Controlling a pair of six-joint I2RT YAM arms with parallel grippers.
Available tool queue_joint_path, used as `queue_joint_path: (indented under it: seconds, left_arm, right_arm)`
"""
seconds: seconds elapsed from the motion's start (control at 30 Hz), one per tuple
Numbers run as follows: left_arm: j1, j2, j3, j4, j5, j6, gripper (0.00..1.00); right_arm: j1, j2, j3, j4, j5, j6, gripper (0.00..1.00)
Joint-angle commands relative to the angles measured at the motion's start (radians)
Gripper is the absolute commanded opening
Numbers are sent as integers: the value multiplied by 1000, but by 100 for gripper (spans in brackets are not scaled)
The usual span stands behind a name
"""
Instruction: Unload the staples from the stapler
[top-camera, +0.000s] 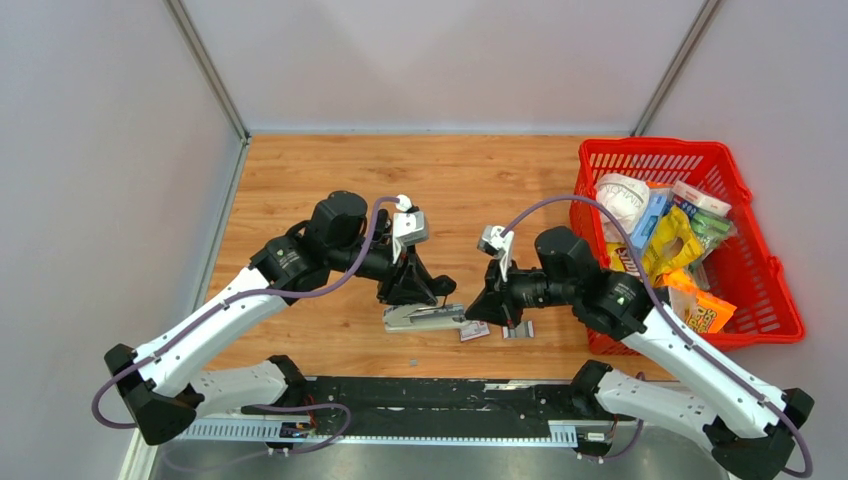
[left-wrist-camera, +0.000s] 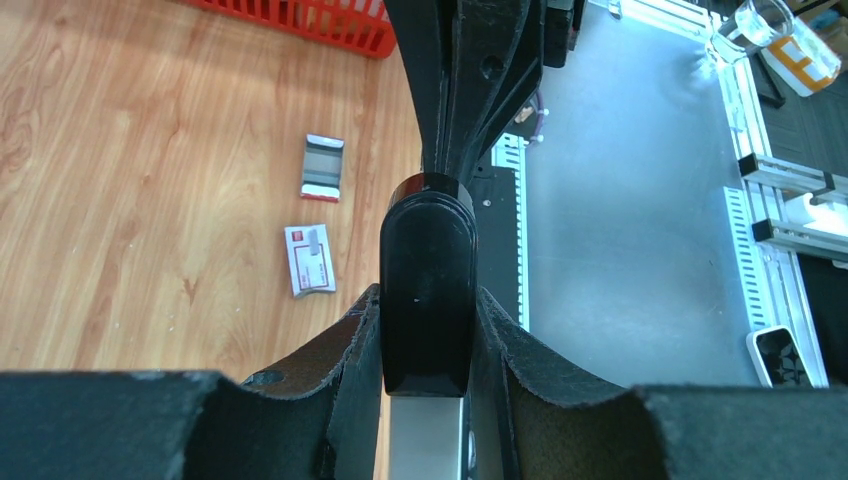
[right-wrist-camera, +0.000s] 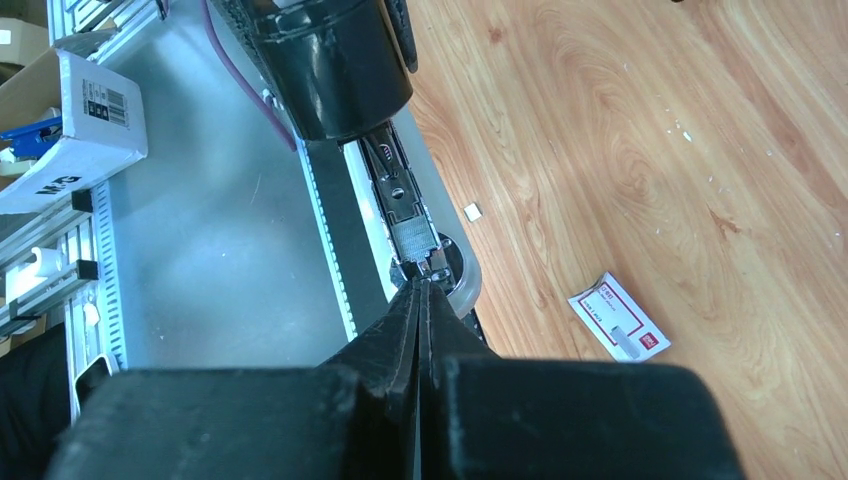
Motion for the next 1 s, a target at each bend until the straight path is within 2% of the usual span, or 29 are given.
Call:
queue_joint_path:
  seconds: [0.0, 0.4, 0.97]
  left_arm:
    - [-3, -14, 24, 111, 44, -23, 0]
    - [-6, -7, 10, 93, 9, -12, 0]
    - [-9, -19, 1, 91, -23, -15, 0]
  right_arm:
    - [8, -28, 41, 18, 35, 10, 1]
    - [7, 0, 207, -22, 124, -8, 0]
    - [17, 89, 230, 81, 95, 24, 0]
